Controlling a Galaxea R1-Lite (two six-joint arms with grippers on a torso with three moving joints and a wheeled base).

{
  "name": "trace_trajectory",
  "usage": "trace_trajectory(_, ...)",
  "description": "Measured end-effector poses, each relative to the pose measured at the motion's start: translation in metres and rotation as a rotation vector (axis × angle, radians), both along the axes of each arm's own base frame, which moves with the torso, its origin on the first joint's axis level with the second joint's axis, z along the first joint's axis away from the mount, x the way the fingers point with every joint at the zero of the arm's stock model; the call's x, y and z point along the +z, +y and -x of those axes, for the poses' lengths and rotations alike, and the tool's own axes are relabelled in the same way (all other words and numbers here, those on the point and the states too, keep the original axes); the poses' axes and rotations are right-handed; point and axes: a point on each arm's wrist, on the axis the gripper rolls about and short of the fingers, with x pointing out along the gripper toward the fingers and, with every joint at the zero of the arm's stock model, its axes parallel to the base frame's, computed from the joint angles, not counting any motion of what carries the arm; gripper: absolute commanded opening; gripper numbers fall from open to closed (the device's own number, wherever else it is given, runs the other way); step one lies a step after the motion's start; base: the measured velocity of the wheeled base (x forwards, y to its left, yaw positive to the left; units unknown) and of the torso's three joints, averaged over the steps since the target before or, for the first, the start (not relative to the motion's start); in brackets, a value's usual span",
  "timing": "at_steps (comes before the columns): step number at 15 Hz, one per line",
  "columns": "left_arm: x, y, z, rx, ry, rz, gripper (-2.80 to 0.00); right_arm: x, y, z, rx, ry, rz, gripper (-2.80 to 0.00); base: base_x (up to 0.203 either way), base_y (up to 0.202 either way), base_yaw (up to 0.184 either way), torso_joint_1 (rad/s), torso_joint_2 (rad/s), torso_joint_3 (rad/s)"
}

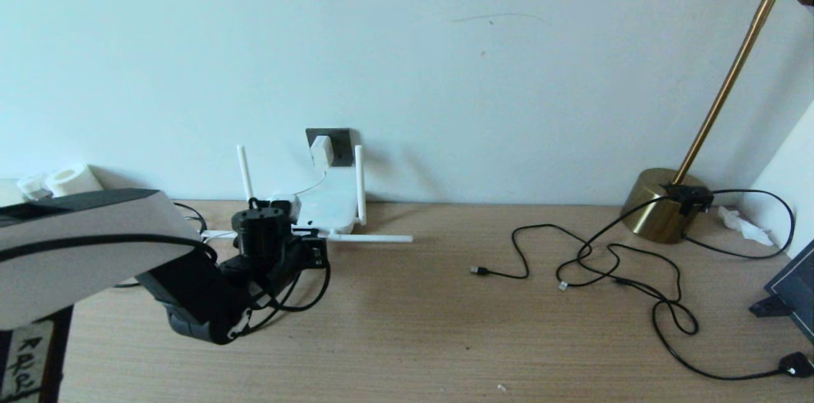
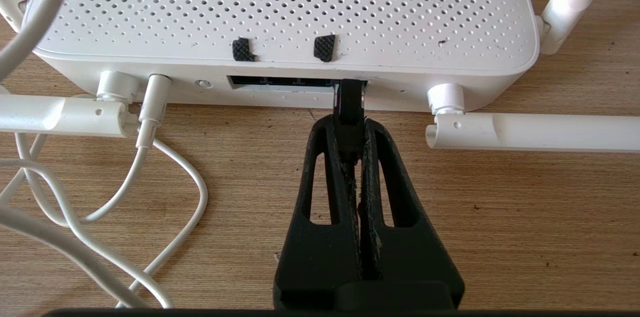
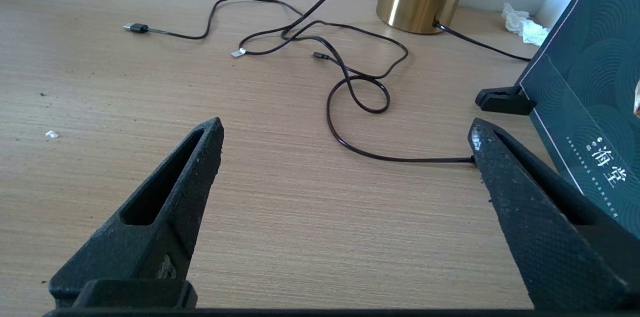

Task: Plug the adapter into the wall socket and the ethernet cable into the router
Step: Plug cable into router interface

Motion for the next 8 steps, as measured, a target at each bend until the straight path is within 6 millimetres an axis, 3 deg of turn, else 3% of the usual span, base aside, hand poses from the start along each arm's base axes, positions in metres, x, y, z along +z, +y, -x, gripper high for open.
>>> trace_trajectory(8, -0.0011, -0.0014, -0.0051, -0.001, -0.008, 0.001, -2.80, 0.0001, 0.0000, 0.0000, 0.000, 0.000, 0.000, 0.00, 0.000, 0.000, 0.000, 0.000, 0.00, 0.000)
